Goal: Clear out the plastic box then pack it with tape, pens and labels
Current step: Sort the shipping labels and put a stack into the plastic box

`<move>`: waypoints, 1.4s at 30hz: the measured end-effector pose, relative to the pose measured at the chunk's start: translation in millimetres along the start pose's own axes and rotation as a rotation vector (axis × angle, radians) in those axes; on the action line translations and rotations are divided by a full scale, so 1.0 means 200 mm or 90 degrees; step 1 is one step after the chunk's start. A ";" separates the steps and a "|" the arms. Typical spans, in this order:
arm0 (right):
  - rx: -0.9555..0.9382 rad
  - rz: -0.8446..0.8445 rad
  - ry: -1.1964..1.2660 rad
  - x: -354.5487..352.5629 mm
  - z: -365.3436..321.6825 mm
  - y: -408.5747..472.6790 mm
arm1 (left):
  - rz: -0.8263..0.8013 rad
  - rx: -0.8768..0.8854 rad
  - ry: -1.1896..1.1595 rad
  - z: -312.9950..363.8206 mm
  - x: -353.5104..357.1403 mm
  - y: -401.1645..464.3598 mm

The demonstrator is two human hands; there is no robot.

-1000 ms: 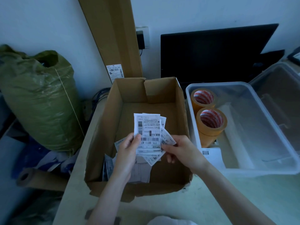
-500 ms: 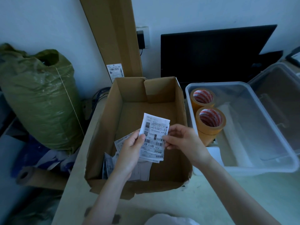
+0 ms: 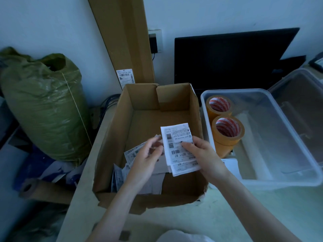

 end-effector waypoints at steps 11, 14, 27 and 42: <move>0.207 -0.288 0.279 0.15 0.11 -0.05 | -0.094 0.121 0.244 0.29 -0.10 0.17; 0.196 -0.295 0.279 0.15 0.10 -0.05 | -0.118 0.142 0.248 0.32 -0.09 0.18; 0.147 -0.208 0.205 0.12 0.13 0.00 | -0.070 0.124 0.235 0.23 -0.12 0.21; 0.002 0.017 0.279 -0.12 0.05 -0.03 | -0.390 -0.144 0.914 -0.69 0.19 0.31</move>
Point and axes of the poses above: each hand's wrist, its own y-axis towards the middle knuckle, its own x-axis out of the palm, z = x × y, the point moved 8 cm from there along y, towards the middle knuckle, and after that the axes turned 11 degrees about -z, right-handed, at the moved point
